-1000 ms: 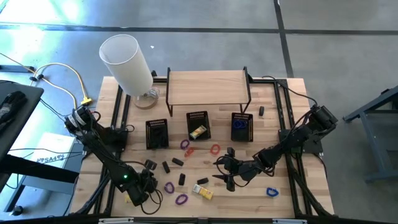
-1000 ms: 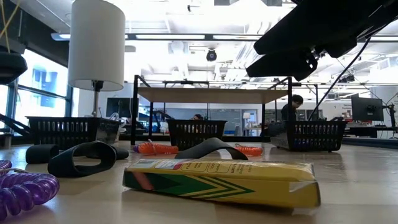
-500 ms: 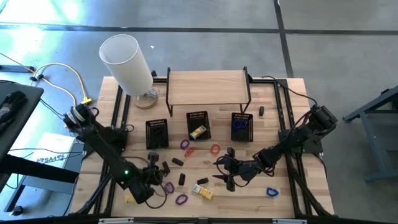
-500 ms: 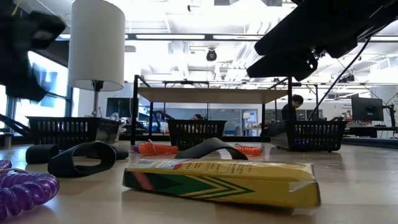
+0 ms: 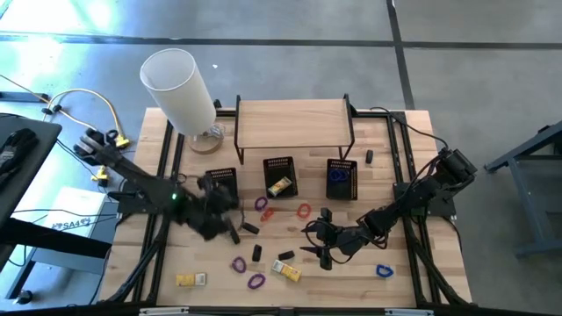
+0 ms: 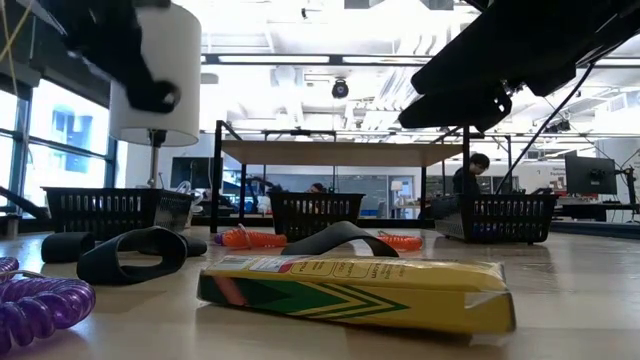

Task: Pick & Place Office Desk Supplies
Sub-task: Put the black rubber band into the left black bin

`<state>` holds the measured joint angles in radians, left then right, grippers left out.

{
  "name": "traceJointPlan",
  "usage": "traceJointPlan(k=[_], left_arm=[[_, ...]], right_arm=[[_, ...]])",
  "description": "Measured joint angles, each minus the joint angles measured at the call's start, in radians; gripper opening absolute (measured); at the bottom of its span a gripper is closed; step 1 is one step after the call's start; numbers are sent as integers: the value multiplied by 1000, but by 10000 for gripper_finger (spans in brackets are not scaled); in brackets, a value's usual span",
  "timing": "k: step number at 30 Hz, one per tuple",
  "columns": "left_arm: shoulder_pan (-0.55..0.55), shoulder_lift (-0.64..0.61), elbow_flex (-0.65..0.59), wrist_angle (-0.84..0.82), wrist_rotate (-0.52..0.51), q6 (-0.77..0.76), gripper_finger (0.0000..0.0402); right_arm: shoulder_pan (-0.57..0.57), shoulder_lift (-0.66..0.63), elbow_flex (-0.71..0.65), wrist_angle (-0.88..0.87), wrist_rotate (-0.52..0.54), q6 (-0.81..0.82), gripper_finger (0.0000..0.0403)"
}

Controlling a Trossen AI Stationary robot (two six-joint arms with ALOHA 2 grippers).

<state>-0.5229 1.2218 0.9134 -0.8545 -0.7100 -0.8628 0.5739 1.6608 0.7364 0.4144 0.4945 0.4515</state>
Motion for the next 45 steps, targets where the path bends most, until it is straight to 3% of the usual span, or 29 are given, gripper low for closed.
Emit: traceJointPlan(k=[5,13,23,38,45], left_arm=[[134,-10,-4,-179,155,-94,2],[221,54,-28,-184,181,-87,9],[233,174,-29,-184,248,-96,19],[233,198,-28,-158,215,-154,98],[233,198,-29,-158,214,-1,103]], right_arm=[[0,0,0,-1,0,0,243],[0,0,0,-14,0,0,243],[0,0,0,-17,0,0,243],[0,0,0,-17,0,0,243],[0,0,0,-17,0,0,243]])
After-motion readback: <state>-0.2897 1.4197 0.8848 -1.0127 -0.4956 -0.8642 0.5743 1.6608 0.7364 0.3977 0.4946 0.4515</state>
